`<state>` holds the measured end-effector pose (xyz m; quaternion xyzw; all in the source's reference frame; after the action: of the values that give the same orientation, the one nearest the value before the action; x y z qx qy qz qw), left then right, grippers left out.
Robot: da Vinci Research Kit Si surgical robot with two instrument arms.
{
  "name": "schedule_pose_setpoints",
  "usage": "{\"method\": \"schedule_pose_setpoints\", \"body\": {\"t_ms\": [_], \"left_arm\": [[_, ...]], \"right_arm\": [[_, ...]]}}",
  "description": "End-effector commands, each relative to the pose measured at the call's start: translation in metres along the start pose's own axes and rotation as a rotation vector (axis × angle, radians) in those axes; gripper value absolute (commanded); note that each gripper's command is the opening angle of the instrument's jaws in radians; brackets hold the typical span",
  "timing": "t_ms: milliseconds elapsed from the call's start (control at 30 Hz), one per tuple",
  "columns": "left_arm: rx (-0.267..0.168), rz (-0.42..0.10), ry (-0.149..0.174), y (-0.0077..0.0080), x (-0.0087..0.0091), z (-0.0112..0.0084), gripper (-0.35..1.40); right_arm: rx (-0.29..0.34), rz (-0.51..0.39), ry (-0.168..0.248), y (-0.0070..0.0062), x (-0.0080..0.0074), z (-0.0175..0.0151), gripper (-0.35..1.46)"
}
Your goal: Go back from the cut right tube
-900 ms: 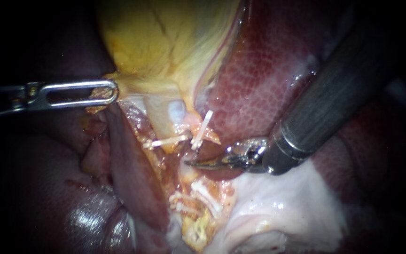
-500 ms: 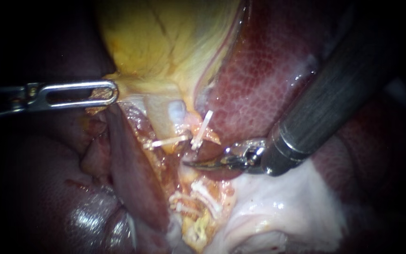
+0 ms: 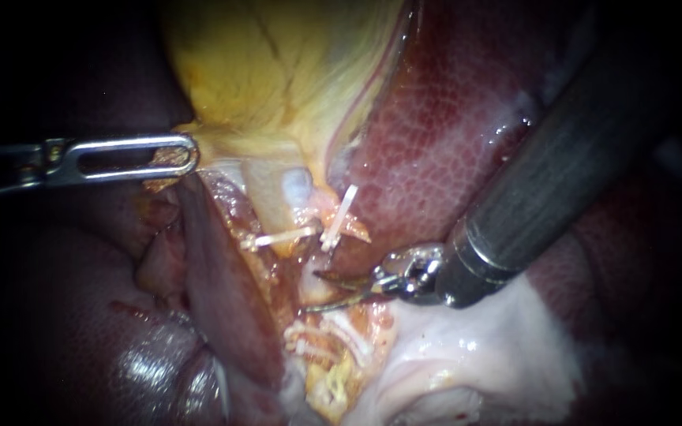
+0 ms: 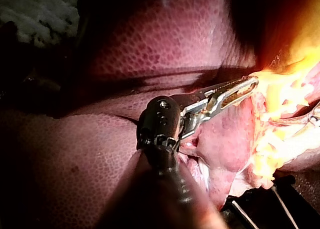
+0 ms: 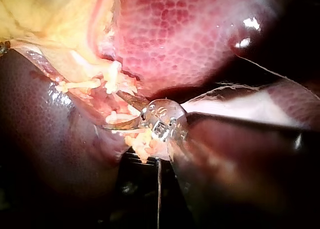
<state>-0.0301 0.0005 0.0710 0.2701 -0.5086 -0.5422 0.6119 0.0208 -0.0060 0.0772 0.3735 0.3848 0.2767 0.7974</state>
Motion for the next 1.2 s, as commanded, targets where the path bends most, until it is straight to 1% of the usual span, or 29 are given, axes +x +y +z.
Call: {"method": "schedule_pose_setpoints", "body": {"t_ms": [33, 67, 100, 133, 200, 267, 333, 433, 533, 633, 733, 800, 833, 900, 967, 1000, 1100, 1200], "left_arm": [[0.0, 0.0, 0.0, 0.0, 0.0, 0.0, -0.35], [0.0, 0.0, 0.0, 0.0, 0.0, -0.0001, -0.35], [0.001, 0.0, 0.0, 0.0, 0.0, -0.0001, -0.35], [0.001, 0.0, 0.001, 0.0, 0.0, -0.0001, -0.35], [0.001, 0.0, 0.0, 0.0001, 0.0, 0.0, -0.35], [0.001, 0.001, 0.0, 0.0001, 0.0001, 0.0, -0.35], [0.0, 0.001, 0.0, 0.0001, 0.0001, 0.0001, -0.35], [0.0, 0.001, -0.001, 0.0001, 0.0001, 0.0001, -0.35], [-0.001, 0.001, -0.001, 0.0001, 0.0002, 0.0002, -0.35], [-0.001, 0.002, -0.002, 0.0001, 0.0003, 0.0003, -0.35], [-0.005, 0.002, -0.004, 0.0001, 0.0004, 0.0005, -0.35], [-0.006, 0.003, -0.005, 0.0001, 0.0005, 0.0007, -0.35], [-0.004, 0.003, -0.004, 0.0001, 0.0006, 0.0008, -0.35], [0.0, 0.006, -0.003, 0.0002, 0.0011, 0.0014, -0.35], [0.007, 0.01, -0.003, 0.0003, 0.0018, 0.0022, -0.35], [0.009, 0.013, 0.005, 0.0004, 0.0023, 0.0028, -0.35], [0.011, 0.022, 0.028, 0.0007, 0.0037, 0.0051, -0.35], [0.018, 0.036, 0.052, 0.0007, 0.005, 0.0078, -0.35]], "right_arm": [[0.004, -0.026, -0.001, -0.0004, -0.0003, -0.0007, 1.43], [0.01, -0.045, -0.002, -0.0008, -0.0005, -0.0015, 1.43], [0.013, -0.094, 0.002, -0.0015, -0.0008, -0.0027, 1.43], [0.011, -0.122, 0.007, -0.0018, -0.0008, -0.0036, 1.43], [-0.004, -0.165, 0.021, -0.0024, -0.0006, -0.0056, 1.43], [-0.034, -0.205, 0.046, -0.0026, 0.0006, -0.0081, 1.43], [-0.074, -0.231, 0.061, -0.0026, 0.0023, -0.0106, 1.43], [-0.121, -0.261, 0.08, -0.0026, 0.0042, -0.0137, 1.43], [-0.158, -0.287, 0.088, -0.0031, 0.0053, -0.0159, 1.43], [-0.196, -0.311, 0.09, -0.0035, 0.0062, -0.017, 1.43], [-0.228, -0.329, 0.111, -0.004, 0.007, -0.0176, 1.43], [-0.219, -0.335, 0.11, -0.0041, 0.0072, -0.0178, 1.43], [-0.196, -0.333, 0.105, -0.0042, 0.0072, -0.0178, 1.43], [-0.186, -0.34, 0.105, -0.0042, 0.0071, -0.0178, 1.43], [-0.186, -0.34, 0.105, -0.0042, 0.0071, -0.0178, 1.43], [-0.182, -0.34, 0.105, -0.0042, 0.0071, -0.0178, 1.43], [-0.182, -0.341, 0.104, -0.0042, 0.007, -0.0179, 1.43], [-0.181, -0.341, 0.104, -0.0043, 0.0069, -0.0179, 1.43]]}}
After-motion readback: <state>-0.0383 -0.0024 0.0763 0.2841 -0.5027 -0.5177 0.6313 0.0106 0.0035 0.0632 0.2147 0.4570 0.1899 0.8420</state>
